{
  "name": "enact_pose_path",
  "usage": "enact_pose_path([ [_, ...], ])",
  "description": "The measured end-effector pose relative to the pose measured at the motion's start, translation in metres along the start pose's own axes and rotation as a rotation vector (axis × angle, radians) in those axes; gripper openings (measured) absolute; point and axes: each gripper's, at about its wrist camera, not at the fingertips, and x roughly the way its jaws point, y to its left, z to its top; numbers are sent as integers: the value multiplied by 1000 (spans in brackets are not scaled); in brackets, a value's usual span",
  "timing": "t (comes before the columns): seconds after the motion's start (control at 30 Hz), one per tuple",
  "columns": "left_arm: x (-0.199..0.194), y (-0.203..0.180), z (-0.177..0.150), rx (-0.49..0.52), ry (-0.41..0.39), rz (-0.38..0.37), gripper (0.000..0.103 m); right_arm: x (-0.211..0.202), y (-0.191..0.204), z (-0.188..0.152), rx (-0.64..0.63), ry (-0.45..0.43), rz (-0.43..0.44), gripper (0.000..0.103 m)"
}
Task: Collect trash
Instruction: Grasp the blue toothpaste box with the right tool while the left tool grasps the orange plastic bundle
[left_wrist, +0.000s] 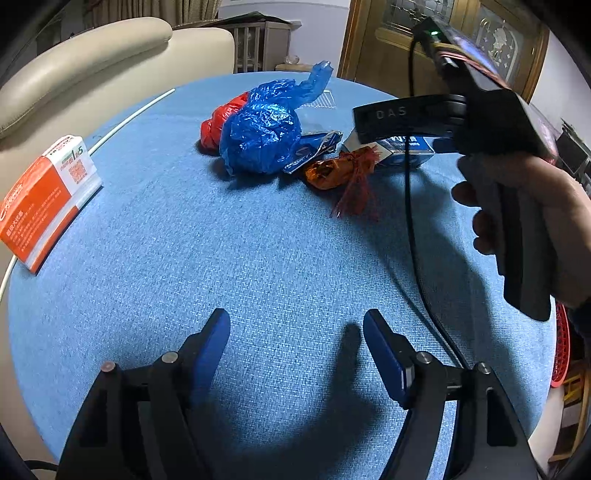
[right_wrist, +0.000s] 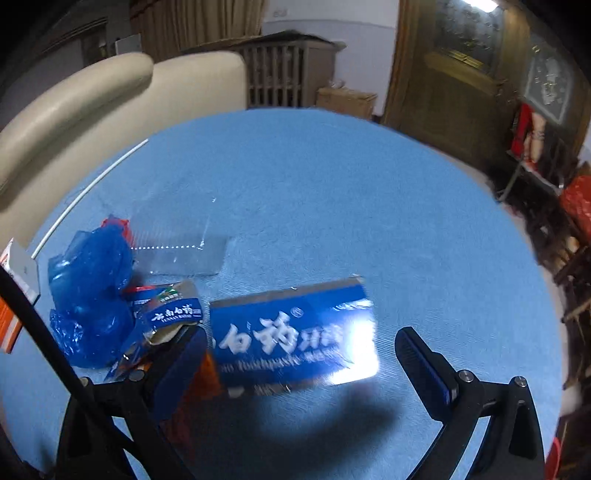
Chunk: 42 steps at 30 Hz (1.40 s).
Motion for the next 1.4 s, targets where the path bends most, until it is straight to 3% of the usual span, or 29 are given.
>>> enact_pose_path([
  [0.1,1,0,3,-5,6,-2,75,13,-4,1,26,16,32,87],
  [0.2,4,3,10,-8,10,-4,75,14,-14,-6,75,0,57,86],
  [0.37,14,-3,36,10,-8,-13,75,-18,-43,-25,110,-49,40,86],
  [0.53,34,-27,75,103,-8,-47,75,-55,-77,-56,161,-79,55,86],
  [0.63,55,-41,97,167,14,-26,75,-71,-94,-77,198,-89,71,86],
  [0.77,78,-47,113,179,63,15,76,-100,-114,-100,243,-87,92,86],
  [0.83,76,-44,114,162,49,-4,65,-105,-118,-109,254,-87,100,86],
  [0.87,74,-44,113,169,42,5,46,-107,-119,-113,258,-89,103,86],
  [0.9,71,-44,112,165,48,-4,44,-109,-120,-117,264,-91,109,86],
  [0.97,64,-39,110,120,59,-62,41,-109,-119,-121,268,-92,120,86],
  [1.1,38,-35,90,82,30,-81,40,-119,-118,-132,273,-99,137,86],
  [1.4,4,-31,34,60,3,50,40,-133,-99,-163,260,-76,154,86],
])
